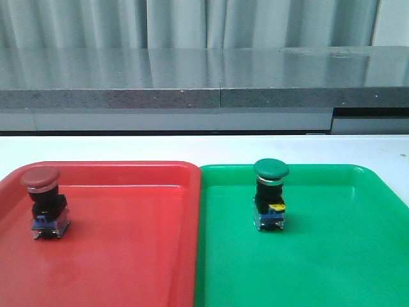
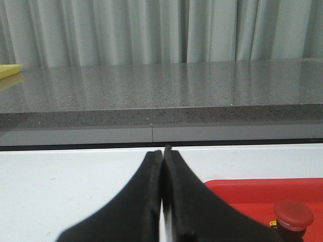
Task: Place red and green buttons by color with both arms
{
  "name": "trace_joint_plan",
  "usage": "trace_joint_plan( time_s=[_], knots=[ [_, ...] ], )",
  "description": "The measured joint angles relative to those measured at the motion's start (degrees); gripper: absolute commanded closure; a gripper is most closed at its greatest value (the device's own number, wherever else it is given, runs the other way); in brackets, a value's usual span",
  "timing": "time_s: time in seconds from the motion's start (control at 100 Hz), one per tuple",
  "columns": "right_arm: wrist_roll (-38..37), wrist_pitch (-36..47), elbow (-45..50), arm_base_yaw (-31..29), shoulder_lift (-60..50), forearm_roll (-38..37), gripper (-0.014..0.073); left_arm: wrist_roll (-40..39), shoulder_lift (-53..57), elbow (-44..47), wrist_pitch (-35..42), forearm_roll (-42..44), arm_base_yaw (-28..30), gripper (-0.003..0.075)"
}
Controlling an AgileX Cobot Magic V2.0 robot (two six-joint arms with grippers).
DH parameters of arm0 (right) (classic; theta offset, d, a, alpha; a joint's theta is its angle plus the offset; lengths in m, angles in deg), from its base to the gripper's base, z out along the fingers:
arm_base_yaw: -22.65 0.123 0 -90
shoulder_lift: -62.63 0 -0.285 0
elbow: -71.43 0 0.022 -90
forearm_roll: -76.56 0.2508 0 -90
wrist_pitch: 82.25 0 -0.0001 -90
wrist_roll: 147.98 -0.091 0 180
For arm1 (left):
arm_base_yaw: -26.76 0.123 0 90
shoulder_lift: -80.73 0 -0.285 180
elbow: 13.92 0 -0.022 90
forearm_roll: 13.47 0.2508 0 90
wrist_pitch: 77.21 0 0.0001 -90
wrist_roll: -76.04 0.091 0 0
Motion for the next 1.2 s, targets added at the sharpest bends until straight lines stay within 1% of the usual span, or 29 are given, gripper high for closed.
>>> trace_joint_plan(
  time_s=[0.12,0.3,0.46,0.69,0.96,1.2],
  knots=[
    [0.1,3.9,5.2,-1.5,-4.9,-0.1,0.0652,0.0,0.0,0.0,0.0,0.0,0.0,0.0741],
    [0.1,7.6,12.8,-1.9,-12.9,-0.5,0.0652,0.0,0.0,0.0,0.0,0.0,0.0,0.0741],
    [0.1,12.6,19.4,-1.9,-22.0,-2.9,0.0652,0.0,0.0,0.0,0.0,0.0,0.0,0.0741],
    [0.1,15.7,25.3,-1.9,-33.9,-7.0,0.0652,0.0,0.0,0.0,0.0,0.0,0.0,0.0741],
    [0.1,20.7,31.9,-1.9,-44.9,-10.4,0.0657,0.0,0.0,0.0,0.0,0.0,0.0,0.0741],
    [0.0,21.2,36.2,-1.9,-52.5,-13.3,0.0657,0.0,0.0,0.0,0.0,0.0,0.0,0.0741]
  ],
)
